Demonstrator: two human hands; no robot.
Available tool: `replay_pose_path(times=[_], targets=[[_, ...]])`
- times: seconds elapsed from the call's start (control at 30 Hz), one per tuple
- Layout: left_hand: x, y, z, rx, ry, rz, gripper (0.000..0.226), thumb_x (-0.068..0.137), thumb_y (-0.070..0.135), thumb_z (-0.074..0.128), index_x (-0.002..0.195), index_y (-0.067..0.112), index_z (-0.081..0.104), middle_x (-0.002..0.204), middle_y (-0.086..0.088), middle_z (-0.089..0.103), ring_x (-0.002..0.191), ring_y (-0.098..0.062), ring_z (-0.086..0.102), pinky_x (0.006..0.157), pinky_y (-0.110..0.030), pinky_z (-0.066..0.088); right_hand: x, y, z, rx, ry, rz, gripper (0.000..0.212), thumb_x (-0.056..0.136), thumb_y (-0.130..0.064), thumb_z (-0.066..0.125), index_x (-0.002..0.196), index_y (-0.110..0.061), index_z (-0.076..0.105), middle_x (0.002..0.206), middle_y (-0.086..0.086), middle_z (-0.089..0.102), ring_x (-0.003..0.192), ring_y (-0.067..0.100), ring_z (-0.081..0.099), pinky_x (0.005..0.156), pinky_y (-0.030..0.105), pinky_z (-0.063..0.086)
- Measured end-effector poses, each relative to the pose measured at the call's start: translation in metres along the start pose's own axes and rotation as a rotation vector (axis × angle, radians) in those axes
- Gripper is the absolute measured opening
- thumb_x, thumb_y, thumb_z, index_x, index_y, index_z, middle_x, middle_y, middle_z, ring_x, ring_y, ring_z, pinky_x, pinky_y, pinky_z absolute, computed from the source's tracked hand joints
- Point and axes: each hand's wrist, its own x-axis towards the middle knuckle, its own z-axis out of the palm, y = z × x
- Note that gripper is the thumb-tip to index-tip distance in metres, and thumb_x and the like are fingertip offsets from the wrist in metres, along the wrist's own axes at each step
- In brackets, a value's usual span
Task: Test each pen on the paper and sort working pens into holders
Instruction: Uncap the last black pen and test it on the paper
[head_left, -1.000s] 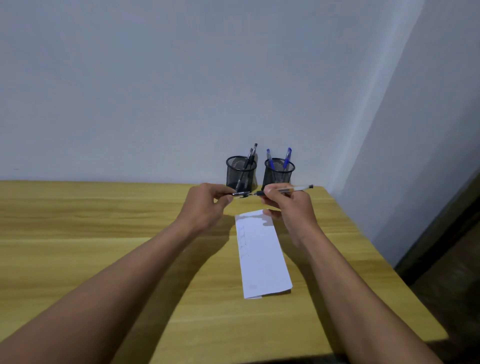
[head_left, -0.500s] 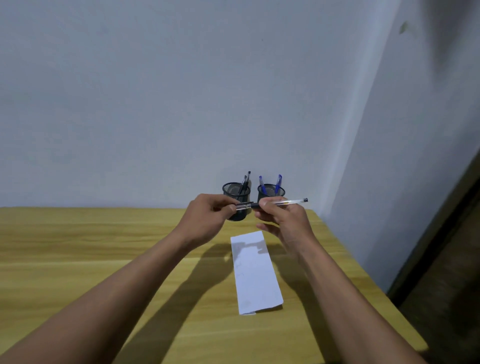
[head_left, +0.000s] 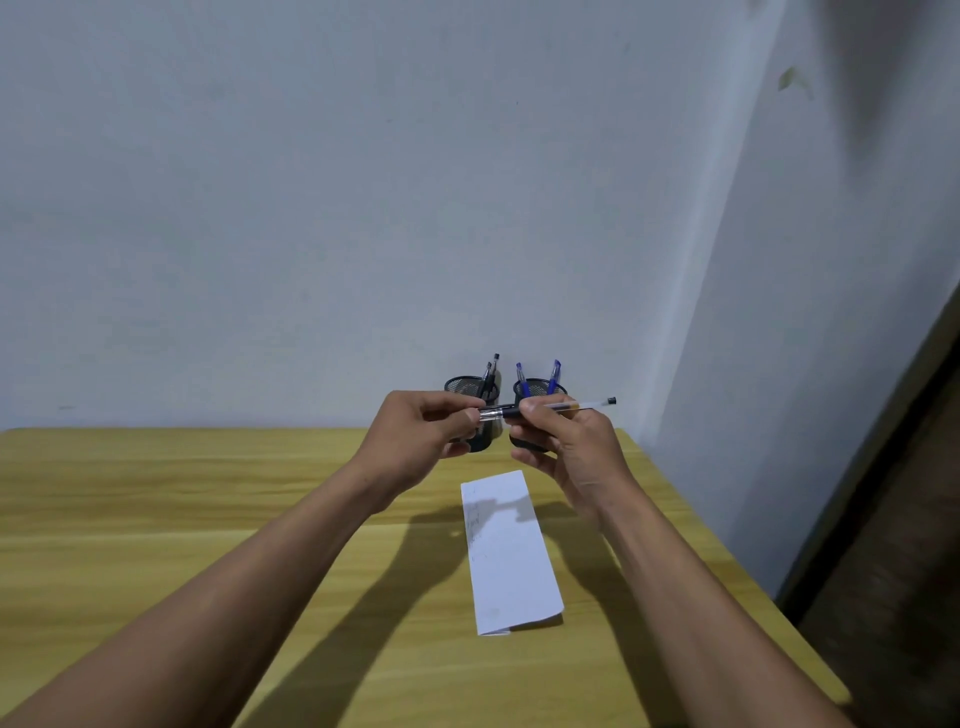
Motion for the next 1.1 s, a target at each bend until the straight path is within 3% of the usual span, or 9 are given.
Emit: replay_pose_path(times=[0.37,0.5,0.6,0.73,0.8,0.9,1.0,1.1], targets=[[-0.001,-0.005,0.002,-0.113,0.055,-0.047,0.01,0.087,-0.001,0.07,0.095,-0.003,0.075,0.082,-0.012,0.071,0.073,-0.017,0.067,0.072,-0.023,0.059,-0.003,0.009,0.008,0.064,-0.027,-0.006,0.008,0.093,-0.008,0.07,0.085,-0.008,0.071,0.073,0.005,0.074,0.07,0.013,0.071,0.069,0.029,0.064],[0.0,-0.003,-0.003,-0.079,0.049,-0.047,0.011,0.09,0.001,0.067,0.097,-0.004,0.073,0.084,-0.014,0.068,0.077,-0.019,0.065,0.079,-0.033,0.061,0.0,0.006,0.008,0.053,-0.061,0.04,0.003,0.091,-0.008,0.072,0.089,-0.01,0.071,0.078,0.004,0.075,0.075,0.013,0.074,0.074,0.032,0.064],[0.005,0.001,-0.012,-0.115,0.09,-0.056,0.01,0.092,0.0,0.064,0.096,-0.005,0.071,0.08,-0.012,0.067,0.08,-0.021,0.067,0.082,-0.038,0.061,0.006,0.001,-0.002,0.039,0.013,-0.009,0.009,0.086,-0.005,0.077,0.093,-0.009,0.075,0.079,0.003,0.073,0.074,0.014,0.071,0.073,0.033,0.064],[0.013,0.004,-0.019,-0.049,0.093,-0.018,0.009,0.092,0.0,0.064,0.093,0.001,0.073,0.081,-0.011,0.07,0.081,-0.02,0.069,0.085,-0.04,0.061,0.016,-0.003,-0.018,-0.385,-0.03,-0.134,0.009,0.082,-0.006,0.082,0.085,-0.013,0.078,0.078,0.004,0.072,0.076,0.014,0.067,0.071,0.029,0.059],[0.019,0.005,-0.015,0.008,0.088,0.014,0.009,0.091,0.002,0.065,0.096,0.002,0.073,0.084,-0.014,0.072,0.08,-0.018,0.069,0.085,-0.041,0.061,0.021,-0.004,-0.017,-0.611,-0.128,-0.186,0.012,0.083,-0.009,0.082,0.089,-0.019,0.079,0.071,-0.006,0.071,0.072,0.006,0.065,0.072,0.022,0.052],[0.034,0.001,-0.005,0.069,0.113,0.056,0.011,0.092,0.014,0.068,0.099,0.01,0.075,0.092,-0.012,0.076,0.084,-0.018,0.071,0.085,-0.04,0.06,0.033,-0.004,-0.013,-0.809,-0.225,-0.199,0.008,0.092,-0.015,0.074,0.098,-0.02,0.077,0.058,-0.023,0.064,0.057,-0.006,0.058,0.062,0.008,0.04],[0.056,-0.015,-0.001,0.137,0.253,0.073,0.017,0.092,0.037,0.063,0.097,0.025,0.074,0.091,0.008,0.076,0.094,-0.011,0.069,0.084,-0.031,0.054,0.059,-0.004,-0.013,-0.86,-0.146,-0.225,0.005,0.095,-0.02,0.068,0.095,-0.02,0.074,0.066,-0.016,0.072,0.055,-0.001,0.057,0.061,0.021,0.043],[0.08,-0.045,0.001,0.263,0.327,0.022,0.032,0.089,0.037,0.067,0.116,0.02,0.07,0.104,0.008,0.073,0.102,-0.01,0.066,0.085,-0.023,0.046,0.093,-0.004,-0.013,-0.81,-0.005,-0.211,0.003,0.091,-0.025,0.07,0.088,-0.025,0.069,0.081,-0.001,0.077,0.065,0.014,0.063,0.07,0.035,0.052]])
